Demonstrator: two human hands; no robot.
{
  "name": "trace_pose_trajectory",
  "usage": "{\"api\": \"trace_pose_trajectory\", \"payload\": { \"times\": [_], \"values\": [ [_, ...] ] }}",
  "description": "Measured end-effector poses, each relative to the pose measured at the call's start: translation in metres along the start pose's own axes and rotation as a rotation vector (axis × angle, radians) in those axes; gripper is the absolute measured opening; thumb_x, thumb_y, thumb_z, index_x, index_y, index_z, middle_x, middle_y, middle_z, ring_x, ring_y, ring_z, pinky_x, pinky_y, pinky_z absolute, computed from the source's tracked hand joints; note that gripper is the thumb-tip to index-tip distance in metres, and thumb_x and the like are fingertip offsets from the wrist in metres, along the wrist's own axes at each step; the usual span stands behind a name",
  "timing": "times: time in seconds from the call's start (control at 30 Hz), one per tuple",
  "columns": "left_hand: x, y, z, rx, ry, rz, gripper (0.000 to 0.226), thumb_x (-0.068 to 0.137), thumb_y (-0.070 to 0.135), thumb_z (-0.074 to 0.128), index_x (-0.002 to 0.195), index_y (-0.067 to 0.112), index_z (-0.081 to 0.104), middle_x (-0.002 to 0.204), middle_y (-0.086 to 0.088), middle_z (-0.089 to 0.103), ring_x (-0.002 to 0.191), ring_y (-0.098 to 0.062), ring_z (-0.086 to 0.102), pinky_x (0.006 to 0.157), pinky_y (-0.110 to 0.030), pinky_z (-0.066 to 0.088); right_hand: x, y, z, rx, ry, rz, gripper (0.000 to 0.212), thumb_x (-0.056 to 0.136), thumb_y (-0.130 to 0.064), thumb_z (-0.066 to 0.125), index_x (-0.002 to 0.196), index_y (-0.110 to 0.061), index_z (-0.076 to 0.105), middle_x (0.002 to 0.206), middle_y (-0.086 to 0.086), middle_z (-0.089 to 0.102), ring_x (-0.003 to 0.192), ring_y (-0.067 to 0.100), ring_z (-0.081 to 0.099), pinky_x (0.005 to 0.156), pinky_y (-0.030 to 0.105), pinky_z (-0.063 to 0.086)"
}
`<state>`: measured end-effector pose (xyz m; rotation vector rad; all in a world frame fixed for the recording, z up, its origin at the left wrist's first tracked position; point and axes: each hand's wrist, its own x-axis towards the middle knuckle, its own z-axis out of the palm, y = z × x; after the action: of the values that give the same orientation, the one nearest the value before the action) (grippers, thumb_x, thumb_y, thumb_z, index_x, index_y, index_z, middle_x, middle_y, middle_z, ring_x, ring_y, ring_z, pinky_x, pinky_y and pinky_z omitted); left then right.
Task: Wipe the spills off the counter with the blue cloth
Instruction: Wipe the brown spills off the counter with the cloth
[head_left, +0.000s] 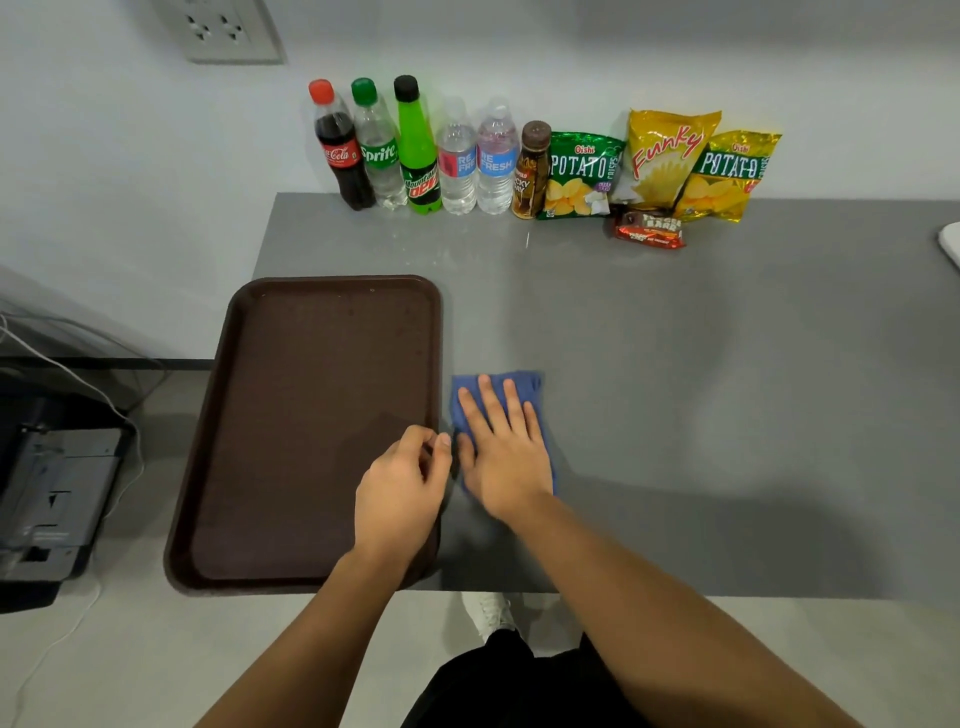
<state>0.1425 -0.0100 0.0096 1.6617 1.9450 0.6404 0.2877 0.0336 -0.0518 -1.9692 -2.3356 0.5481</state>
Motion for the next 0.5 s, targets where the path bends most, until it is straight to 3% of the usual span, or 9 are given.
{"api": "trace_pose_trajectory", "payload": {
  "times": [0.1,0.23,0.3,0.5],
  "values": [
    [-0.004,0.0,0.001,-0.003,-0.002,-0.002,0.025,0.104,0.045,0.048,0.091,0.027,0.058,0.069,0.007,0.059,0.063,-0.011,0.058,0.053,-0.027,0.038,0.022,0.009,-0.01,0.009,-0.001,0.11,0.062,0.108,-0.045,0.025,0.164,-0.031,0.002,0.172,-0.003,-0.009,0.159,0.025,-0.012,0.128,0.045,-0.004],
    [-0.009,-0.001,0.002,-0.011,0.008,0.007,0.023,0.105,0.047,0.047,0.091,0.031,0.056,0.067,0.012,0.058,0.065,-0.007,0.059,0.051,-0.015,0.031,0.025,0.029,-0.02,0.051,0.005,0.227,0.062,0.108,-0.045,0.023,0.163,-0.031,-0.002,0.172,-0.002,-0.011,0.159,0.025,-0.012,0.128,0.045,-0.006],
    [-0.011,-0.002,0.005,-0.02,0.004,0.009,0.023,0.105,0.048,0.045,0.09,0.033,0.055,0.066,0.012,0.057,0.063,-0.006,0.058,0.051,-0.016,0.031,0.016,0.037,-0.024,0.053,0.014,0.269,0.062,0.108,-0.046,0.024,0.164,-0.03,0.0,0.173,-0.001,-0.009,0.159,0.025,-0.009,0.129,0.045,-0.003],
    [-0.014,-0.001,0.009,-0.018,0.005,0.035,0.024,0.103,0.053,0.042,0.087,0.036,0.05,0.066,0.013,0.054,0.065,-0.003,0.058,0.049,-0.016,0.027,-0.005,0.051,-0.032,0.09,0.006,0.271,0.061,0.109,-0.05,0.022,0.164,-0.028,0.011,0.173,0.002,0.0,0.16,0.025,-0.001,0.128,0.043,0.002]
  ]
}}
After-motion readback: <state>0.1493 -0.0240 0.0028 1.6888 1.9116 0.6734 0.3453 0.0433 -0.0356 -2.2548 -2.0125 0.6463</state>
